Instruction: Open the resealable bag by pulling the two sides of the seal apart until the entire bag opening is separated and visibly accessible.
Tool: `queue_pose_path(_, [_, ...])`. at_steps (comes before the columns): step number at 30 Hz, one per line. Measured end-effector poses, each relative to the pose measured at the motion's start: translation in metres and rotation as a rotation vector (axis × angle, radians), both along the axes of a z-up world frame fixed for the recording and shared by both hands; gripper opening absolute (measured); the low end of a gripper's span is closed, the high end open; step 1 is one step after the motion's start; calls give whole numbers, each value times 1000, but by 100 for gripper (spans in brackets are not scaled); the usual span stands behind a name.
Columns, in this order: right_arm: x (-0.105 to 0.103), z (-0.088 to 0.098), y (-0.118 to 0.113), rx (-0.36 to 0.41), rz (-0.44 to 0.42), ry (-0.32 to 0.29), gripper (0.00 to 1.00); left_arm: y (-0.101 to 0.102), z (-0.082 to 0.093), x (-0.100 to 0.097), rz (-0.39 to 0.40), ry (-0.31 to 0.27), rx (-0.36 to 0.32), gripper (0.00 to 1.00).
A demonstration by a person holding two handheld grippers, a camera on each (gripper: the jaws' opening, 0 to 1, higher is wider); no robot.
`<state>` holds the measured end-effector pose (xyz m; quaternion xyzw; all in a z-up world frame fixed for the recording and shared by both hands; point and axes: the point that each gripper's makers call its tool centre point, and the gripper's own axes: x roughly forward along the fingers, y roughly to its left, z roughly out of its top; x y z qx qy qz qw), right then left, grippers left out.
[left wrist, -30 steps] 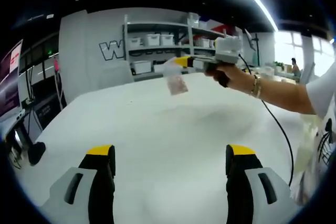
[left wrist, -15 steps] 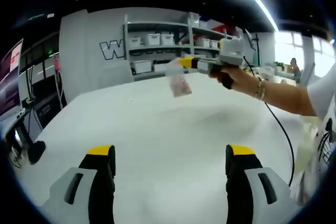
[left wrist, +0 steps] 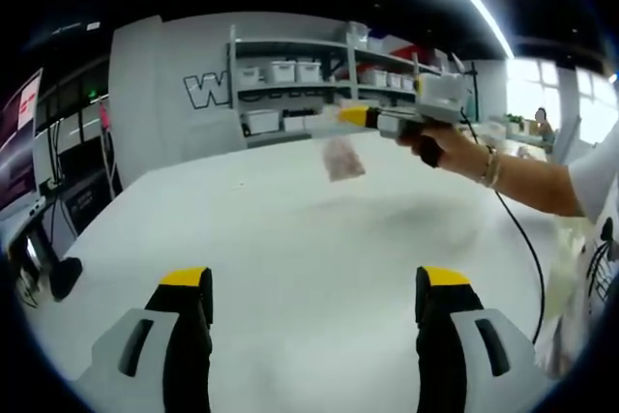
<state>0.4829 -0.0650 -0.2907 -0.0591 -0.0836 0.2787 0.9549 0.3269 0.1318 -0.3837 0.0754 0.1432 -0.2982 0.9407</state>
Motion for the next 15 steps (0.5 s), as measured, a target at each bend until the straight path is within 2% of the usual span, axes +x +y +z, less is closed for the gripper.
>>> queue_pose_path(15, [-27,1,1,10,27,-11,0,2,0,-1,-2,0,0,84])
